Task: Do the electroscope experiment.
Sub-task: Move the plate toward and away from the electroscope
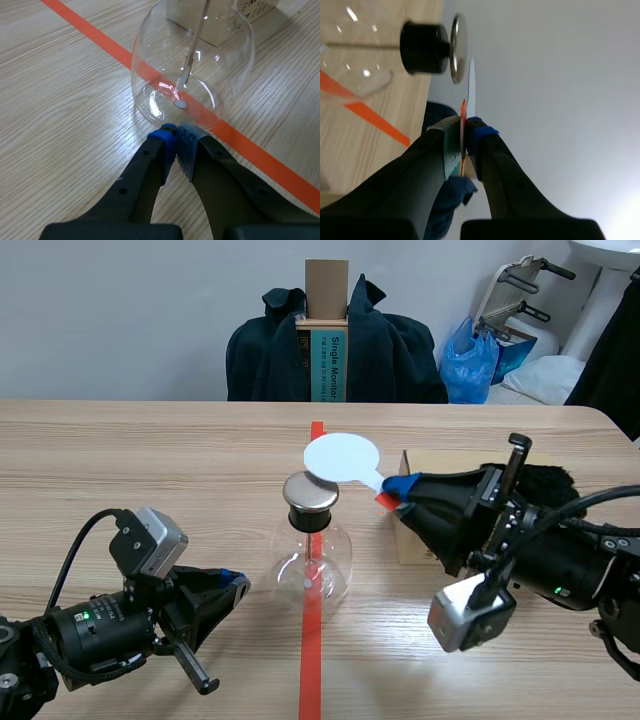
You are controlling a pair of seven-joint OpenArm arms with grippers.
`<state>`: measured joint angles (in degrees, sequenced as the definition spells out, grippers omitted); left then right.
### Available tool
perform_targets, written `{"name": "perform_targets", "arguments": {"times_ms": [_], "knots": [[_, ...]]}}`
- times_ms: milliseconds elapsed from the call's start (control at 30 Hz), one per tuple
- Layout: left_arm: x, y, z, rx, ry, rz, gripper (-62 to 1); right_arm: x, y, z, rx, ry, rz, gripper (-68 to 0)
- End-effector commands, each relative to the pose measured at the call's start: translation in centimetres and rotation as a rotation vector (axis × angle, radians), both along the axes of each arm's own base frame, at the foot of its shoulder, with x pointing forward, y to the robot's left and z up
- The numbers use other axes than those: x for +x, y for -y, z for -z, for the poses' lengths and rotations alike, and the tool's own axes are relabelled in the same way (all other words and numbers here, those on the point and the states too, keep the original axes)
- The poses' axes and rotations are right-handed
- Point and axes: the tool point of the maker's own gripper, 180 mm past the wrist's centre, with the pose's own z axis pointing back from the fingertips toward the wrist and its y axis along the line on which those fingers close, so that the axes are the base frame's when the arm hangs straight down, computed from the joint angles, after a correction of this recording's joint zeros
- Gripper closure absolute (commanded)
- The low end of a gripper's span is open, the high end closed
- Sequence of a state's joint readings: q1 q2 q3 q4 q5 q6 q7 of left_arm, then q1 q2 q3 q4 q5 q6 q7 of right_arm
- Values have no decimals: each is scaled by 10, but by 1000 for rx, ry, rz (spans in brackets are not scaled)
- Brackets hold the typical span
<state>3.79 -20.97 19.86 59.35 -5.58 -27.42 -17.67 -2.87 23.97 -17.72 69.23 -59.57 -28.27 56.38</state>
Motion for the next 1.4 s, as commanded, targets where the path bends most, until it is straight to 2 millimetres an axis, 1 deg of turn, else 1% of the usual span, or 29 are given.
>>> {"name": "perform_targets", "arguments": {"times_ms": [0, 167, 267, 400, 533, 667, 800, 900, 967, 1067, 1167, 1267, 1367], "knots": [[8, 6, -15, -34, 43, 3, -27, 13, 5, -15, 31, 40, 54, -8], [8, 6, -15, -35, 43, 3, -27, 43, 30, -21, 73, 37, 268, -8], [8, 6, -16, -39, 47, 2, -27, 57, 47, -24, 98, 33, 390, -8], [9, 6, -19, -51, 58, 1, -27, 70, 67, -32, 157, 36, 517, -8], [9, 6, -19, -53, 60, 1, -27, 74, 85, -47, 206, 48, 604, -8], [9, 6, -19, -51, 59, 2, -27, 67, 98, -68, 242, 88, 643, -8], [9, 3, -18, -42, 57, 3, -27, 54, 110, -97, 295, 139, 667, -8], [8, -4, -20, -19, 65, 11, -27, 43, 119, -122, 351, 175, 686, -8], [8, -12, -25, 2, 81, 16, -27, 36, 127, -137, 399, 190, 703, -8], [7, -31, -40, 30, 121, 8, -27, 25, 140, -157, 462, 212, 731, -8], [-1, -48, -62, 61, 164, 14, -27, 15, 151, -169, 484, 235, 742, -8], [-15, -61, -86, 53, 180, 25, -27, 6, 159, -174, 470, 250, 742, -8], [-34, -67, -106, 46, 180, 58, -27, -1, 168, -172, 465, 246, 753, -8]]}}
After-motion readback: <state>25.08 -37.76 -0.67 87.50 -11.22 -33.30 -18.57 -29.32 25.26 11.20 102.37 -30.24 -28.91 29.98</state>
